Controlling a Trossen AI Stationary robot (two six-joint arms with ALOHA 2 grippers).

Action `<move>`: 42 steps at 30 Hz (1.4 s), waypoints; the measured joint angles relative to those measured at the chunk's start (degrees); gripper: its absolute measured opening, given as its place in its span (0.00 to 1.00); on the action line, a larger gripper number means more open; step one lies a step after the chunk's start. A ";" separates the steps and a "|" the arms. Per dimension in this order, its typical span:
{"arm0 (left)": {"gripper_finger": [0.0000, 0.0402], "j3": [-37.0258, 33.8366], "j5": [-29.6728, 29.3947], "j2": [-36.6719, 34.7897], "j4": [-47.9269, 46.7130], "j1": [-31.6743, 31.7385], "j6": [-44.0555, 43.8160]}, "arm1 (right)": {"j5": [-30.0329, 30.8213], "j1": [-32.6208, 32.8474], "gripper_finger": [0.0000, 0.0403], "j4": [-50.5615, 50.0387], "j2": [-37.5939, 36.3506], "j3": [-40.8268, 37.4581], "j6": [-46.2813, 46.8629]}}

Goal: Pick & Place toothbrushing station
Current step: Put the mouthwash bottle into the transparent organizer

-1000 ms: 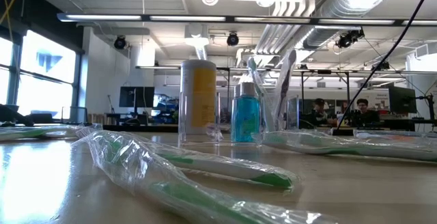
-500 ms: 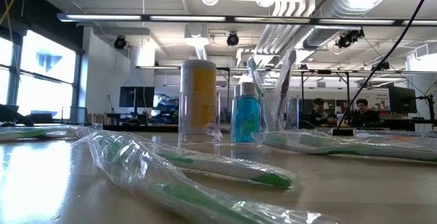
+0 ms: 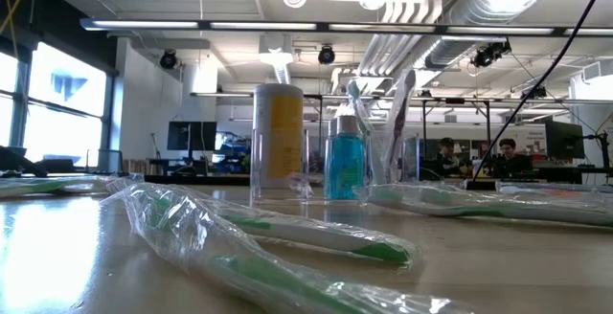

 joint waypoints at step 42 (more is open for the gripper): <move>0.23 -0.07 -5.02 0.08 0.00 -0.11 -3.10 | 6.86 -1.64 0.73 -3.83 -0.59 -0.02 -0.97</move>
